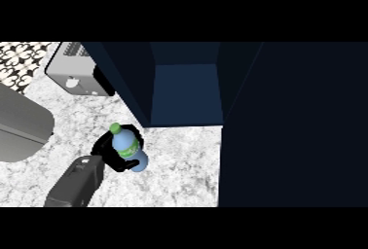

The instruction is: Pick up the bottled water, place it into the cabinet and close the cabinet

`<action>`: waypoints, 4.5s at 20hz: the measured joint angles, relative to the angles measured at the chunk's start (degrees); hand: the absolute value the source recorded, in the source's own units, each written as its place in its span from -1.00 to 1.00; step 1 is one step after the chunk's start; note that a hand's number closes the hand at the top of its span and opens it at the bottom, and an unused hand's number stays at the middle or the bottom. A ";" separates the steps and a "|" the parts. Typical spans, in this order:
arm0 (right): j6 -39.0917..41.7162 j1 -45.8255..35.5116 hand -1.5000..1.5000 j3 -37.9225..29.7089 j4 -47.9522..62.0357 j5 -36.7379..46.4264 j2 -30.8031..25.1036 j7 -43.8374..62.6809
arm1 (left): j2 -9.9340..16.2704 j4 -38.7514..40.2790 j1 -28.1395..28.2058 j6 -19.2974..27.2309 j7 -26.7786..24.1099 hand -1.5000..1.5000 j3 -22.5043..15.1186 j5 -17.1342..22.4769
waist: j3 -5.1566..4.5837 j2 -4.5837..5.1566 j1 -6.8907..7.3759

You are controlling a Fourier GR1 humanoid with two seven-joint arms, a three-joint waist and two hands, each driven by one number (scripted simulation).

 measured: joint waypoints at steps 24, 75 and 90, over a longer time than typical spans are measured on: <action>0.14 1.13 -1.00 -0.48 0.96 0.39 -0.32 -1.52 | -4.07 -23.59 18.70 13.41 -1.23 1.00 8.49 18.10 | 0.23 -0.81 1.89; -1.51 -3.28 -1.00 3.91 3.56 -0.90 -0.44 0.28 | -6.61 -52.05 5.13 85.87 20.31 1.00 -30.98 10.92 | 0.43 -1.50 -0.40; -0.14 -4.74 -1.00 3.87 5.55 -0.82 -1.22 -0.46 | -3.84 -47.46 3.44 96.81 20.09 1.00 -36.63 2.73 | 0.83 -1.37 -2.21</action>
